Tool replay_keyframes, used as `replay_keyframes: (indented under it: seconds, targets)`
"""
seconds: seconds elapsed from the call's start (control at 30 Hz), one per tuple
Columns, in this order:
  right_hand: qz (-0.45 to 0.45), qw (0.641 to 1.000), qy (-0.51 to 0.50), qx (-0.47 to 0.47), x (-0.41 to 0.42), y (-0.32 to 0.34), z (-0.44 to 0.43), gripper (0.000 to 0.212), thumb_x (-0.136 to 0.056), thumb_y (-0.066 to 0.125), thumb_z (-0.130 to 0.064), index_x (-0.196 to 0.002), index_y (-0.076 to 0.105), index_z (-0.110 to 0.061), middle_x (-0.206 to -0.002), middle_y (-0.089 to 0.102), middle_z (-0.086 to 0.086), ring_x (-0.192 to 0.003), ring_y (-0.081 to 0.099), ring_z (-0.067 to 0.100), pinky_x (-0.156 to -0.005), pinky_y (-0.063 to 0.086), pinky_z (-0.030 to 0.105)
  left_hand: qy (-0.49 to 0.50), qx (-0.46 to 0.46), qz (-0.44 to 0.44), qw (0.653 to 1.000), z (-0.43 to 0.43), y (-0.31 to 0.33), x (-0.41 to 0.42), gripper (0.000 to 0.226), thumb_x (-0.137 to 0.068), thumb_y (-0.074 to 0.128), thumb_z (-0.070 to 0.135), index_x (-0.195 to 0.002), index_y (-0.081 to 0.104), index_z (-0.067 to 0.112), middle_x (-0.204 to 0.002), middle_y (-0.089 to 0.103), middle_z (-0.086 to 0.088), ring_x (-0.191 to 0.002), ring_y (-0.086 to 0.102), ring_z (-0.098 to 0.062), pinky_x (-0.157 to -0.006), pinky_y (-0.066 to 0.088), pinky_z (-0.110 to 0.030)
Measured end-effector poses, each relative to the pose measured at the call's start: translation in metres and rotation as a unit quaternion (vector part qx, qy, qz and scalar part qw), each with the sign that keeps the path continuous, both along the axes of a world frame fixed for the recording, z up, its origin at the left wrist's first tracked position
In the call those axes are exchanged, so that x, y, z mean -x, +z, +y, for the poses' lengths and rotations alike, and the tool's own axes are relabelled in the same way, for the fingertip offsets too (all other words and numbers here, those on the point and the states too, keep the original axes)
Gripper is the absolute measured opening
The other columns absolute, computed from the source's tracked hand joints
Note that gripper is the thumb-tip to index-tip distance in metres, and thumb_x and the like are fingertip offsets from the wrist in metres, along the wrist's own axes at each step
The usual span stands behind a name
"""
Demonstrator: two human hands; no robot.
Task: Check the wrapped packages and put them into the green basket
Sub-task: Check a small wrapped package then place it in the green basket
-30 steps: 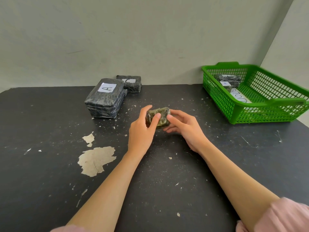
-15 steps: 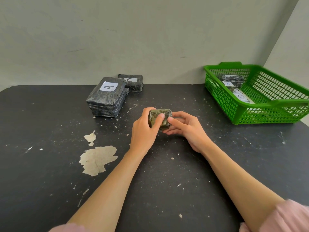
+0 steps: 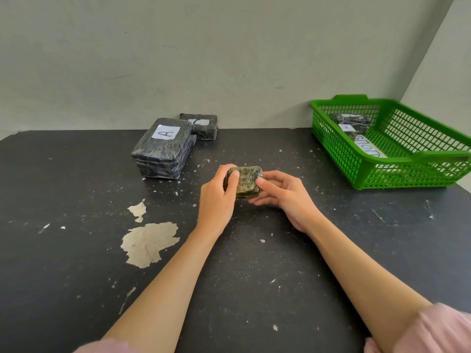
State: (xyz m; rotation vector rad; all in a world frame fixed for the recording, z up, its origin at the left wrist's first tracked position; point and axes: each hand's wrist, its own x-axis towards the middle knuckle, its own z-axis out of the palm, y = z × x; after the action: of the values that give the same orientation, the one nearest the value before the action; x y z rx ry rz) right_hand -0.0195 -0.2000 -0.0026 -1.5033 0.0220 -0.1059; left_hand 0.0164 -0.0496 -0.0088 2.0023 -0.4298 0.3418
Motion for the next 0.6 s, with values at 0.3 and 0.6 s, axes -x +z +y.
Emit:
replay_keyframes:
  seconds: [0.3,0.6]
  targets:
    - [0.004,0.999,-0.012,-0.032,0.0004,0.0008,-0.0028,0.034,-0.088,0.061,-0.019,-0.116,0.059,0.0,-0.093,0.073,0.017,-0.078,0.07,0.026,-0.07,0.059,0.027,-0.09,0.102,0.103,0.985,0.0034,0.0024,-0.0021,0.033,-0.096,0.049,0.015,-0.127,0.056,0.024,-0.109,0.065,0.004,-0.093,0.061,0.003,-0.074,0.05,-0.01]
    - [0.002,1.0,-0.012,-0.02,0.0004,0.001,-0.0009,0.036,-0.089,0.06,-0.02,-0.12,0.057,-0.002,-0.094,0.072,0.016,-0.076,0.069,0.026,-0.069,0.058,0.027,-0.076,0.11,0.105,0.985,0.0019,-0.0015,-0.0017,0.033,-0.088,0.063,0.021,-0.12,0.059,0.027,-0.099,0.068,0.01,-0.085,0.066,0.0,-0.071,0.054,-0.019]
